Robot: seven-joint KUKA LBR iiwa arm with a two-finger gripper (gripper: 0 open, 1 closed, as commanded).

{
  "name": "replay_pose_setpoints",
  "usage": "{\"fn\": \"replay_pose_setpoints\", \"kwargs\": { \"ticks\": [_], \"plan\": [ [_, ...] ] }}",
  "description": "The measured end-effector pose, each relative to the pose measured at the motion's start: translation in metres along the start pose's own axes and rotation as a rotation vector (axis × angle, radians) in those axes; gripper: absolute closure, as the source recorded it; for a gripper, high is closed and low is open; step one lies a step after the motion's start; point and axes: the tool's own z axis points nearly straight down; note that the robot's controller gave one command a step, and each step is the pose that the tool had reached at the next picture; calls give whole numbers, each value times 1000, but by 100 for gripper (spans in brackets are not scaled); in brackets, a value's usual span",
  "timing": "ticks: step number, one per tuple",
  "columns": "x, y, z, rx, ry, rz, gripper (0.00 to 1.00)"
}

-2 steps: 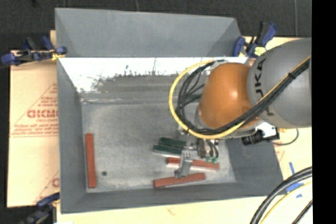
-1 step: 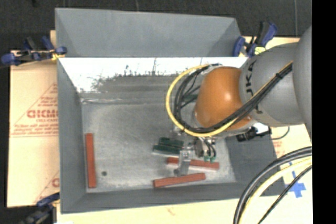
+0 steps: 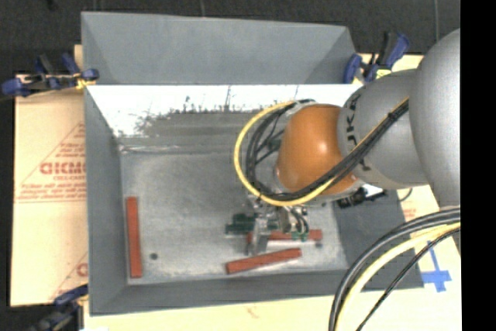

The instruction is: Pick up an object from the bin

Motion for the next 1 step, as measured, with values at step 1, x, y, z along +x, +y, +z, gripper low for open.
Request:
{"fn": "replay_pose_setpoints", "kwargs": {
  "ticks": [1],
  "plan": [
    [0,0,0,0,0,1,100]
  ]
}}
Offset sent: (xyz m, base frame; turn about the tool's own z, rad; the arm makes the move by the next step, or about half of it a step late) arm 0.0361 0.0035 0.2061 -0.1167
